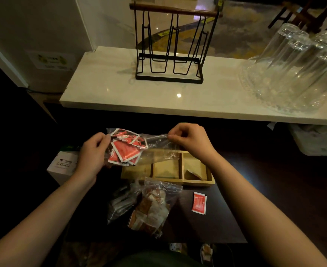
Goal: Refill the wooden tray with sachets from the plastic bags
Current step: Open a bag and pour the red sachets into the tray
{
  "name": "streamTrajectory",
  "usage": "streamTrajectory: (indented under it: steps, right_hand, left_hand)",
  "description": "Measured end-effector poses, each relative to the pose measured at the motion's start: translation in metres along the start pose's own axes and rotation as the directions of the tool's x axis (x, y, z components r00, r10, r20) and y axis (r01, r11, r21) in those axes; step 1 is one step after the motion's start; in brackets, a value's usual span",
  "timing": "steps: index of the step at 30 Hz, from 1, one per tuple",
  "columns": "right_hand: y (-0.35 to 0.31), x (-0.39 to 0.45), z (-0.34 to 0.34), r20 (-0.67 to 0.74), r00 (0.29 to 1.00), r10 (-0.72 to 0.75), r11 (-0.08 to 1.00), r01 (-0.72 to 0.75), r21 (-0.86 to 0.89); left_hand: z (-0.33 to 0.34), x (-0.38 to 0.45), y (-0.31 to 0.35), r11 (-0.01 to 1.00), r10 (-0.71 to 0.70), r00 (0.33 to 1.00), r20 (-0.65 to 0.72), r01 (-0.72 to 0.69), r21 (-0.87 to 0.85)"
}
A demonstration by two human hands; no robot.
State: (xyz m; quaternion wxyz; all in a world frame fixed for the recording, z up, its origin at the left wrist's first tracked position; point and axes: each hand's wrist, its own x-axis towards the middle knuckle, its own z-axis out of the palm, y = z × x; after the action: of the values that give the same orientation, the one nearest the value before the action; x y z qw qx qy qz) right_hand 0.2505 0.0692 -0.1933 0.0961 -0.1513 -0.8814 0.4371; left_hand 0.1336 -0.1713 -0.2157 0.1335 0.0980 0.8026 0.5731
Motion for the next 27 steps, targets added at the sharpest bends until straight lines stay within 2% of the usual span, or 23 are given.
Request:
streamTrajectory:
  steps: [5,14,21,27]
  right_hand:
    - [0.038,-0.002,0.013,0.078,0.987,0.14,0.975,-0.151,0.164]
    - [0.064,-0.01,0.034,0.079,0.975,0.208,0.954,-0.22,0.203]
    - [0.073,-0.017,0.039,0.064,0.977,0.205,0.965,-0.212,0.152]
    - [0.073,-0.021,0.027,-0.02,0.97,0.244,0.942,-0.232,0.241]
  left_hand:
    - [0.003,0.003,0.014,0.981,0.124,0.992,0.017,-0.126,0.151]
    - [0.013,-0.001,0.032,0.932,0.194,0.976,0.1,-0.215,0.292]
    - [0.02,-0.005,0.047,0.919,0.191,0.971,0.143,-0.228,0.322]
    - [0.031,-0.01,0.074,0.896,0.273,0.937,0.22,-0.331,0.295]
